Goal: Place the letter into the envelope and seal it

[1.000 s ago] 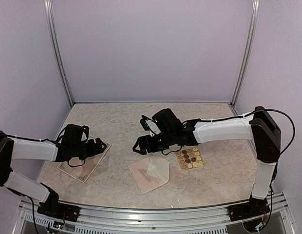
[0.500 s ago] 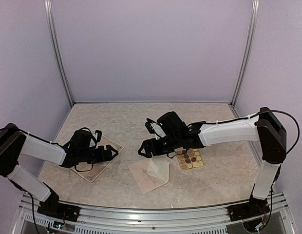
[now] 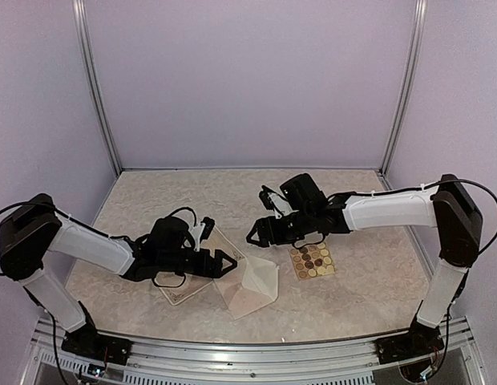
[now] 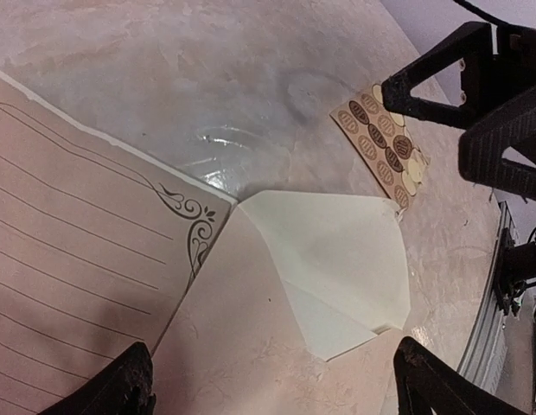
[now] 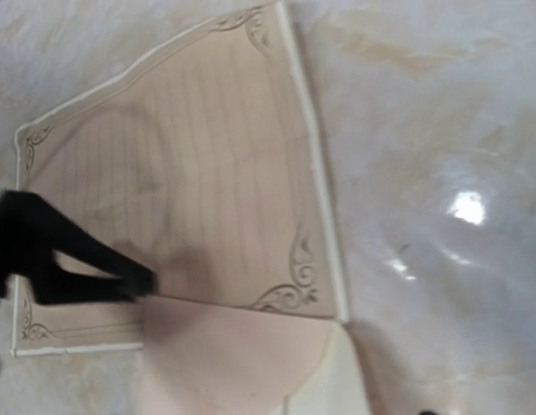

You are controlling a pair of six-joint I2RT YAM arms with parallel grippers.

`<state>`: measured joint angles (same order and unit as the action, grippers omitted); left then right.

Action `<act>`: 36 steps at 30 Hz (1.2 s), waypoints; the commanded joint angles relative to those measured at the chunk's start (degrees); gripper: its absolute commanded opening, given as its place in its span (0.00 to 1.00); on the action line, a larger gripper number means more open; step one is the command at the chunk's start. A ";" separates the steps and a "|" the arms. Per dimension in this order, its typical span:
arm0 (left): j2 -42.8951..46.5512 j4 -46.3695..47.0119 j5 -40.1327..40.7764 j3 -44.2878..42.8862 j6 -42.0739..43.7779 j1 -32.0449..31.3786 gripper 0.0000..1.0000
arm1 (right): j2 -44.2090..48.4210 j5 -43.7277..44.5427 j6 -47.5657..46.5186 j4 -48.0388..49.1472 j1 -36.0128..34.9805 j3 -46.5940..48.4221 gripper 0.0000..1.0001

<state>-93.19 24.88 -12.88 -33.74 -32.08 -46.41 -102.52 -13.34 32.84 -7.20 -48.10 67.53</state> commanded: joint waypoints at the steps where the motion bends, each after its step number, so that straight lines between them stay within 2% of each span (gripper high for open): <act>1: 8.09 -5.20 5.34 -1.52 1.16 0.17 0.92 | 0.02 -4.47 -3.38 -1.97 2.36 1.23 0.69; 3: 11.50 -9.59 8.02 -1.30 -0.03 1.31 0.93 | -1.65 -5.52 -5.13 -2.95 2.69 3.07 0.68; 6: 15.06 -14.89 7.44 0.22 -3.21 5.38 0.94 | -5.56 -6.94 -7.81 -5.68 2.67 7.74 0.65; 10: 17.48 -16.43 4.29 4.08 -4.86 10.58 0.94 | -10.71 -9.66 -9.47 -6.17 2.67 13.18 0.62; 14: 18.49 -16.70 2.79 6.27 -5.27 13.07 0.93 | -16.36 -12.53 -10.05 -6.23 2.74 18.58 0.62; 21: 16.16 -15.48 0.85 7.69 -5.10 14.51 0.94 | -24.76 -15.92 -8.71 -8.30 2.75 26.96 0.58; 36: 12.90 -13.46 1.22 10.43 -4.67 14.86 0.93 | -30.44 -18.70 -4.89 -6.52 4.02 28.17 0.55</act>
<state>-79.33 11.09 -11.70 -24.62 -37.04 -32.16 -130.96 -30.61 27.00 -13.87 -44.82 93.95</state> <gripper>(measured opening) 0.934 0.548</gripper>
